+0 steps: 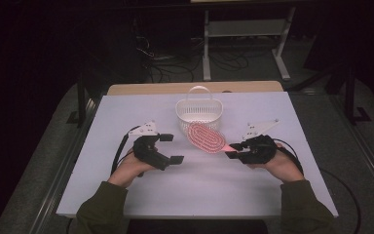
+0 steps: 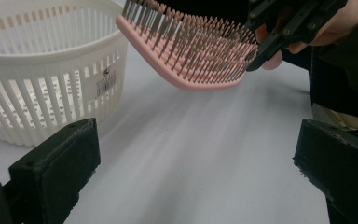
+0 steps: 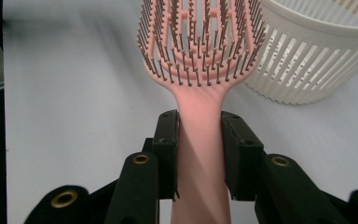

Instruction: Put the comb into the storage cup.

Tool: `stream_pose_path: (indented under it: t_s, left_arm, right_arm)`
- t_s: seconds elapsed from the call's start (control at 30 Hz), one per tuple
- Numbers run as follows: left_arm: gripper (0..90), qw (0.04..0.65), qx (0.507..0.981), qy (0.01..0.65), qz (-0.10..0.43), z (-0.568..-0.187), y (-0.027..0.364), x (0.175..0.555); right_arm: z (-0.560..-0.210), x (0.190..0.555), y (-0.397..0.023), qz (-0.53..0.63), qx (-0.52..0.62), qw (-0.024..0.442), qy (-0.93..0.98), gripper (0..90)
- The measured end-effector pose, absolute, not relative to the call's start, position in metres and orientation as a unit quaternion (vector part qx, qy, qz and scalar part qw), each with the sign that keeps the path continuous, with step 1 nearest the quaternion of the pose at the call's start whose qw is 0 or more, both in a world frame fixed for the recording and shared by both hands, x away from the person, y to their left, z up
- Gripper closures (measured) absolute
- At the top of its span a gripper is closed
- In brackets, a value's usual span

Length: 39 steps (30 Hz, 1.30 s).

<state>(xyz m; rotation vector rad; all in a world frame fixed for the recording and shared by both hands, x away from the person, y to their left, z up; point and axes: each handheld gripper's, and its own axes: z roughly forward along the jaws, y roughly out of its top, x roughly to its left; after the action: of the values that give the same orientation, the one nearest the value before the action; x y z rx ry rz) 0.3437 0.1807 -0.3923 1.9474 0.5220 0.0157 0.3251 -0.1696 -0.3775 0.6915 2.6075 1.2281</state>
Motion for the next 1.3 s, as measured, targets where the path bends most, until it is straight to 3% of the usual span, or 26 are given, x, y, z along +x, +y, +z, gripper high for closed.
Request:
stream_pose_path:
  t_s: [1.3]
  left_arm:
    - [0.2, 0.545, 0.797, 0.261, 0.003, -0.405, 0.157, 0.339]
  right_arm:
    - [-0.391, 0.323, -0.134, 0.438, 0.197, 0.055, 0.875, 68.3]
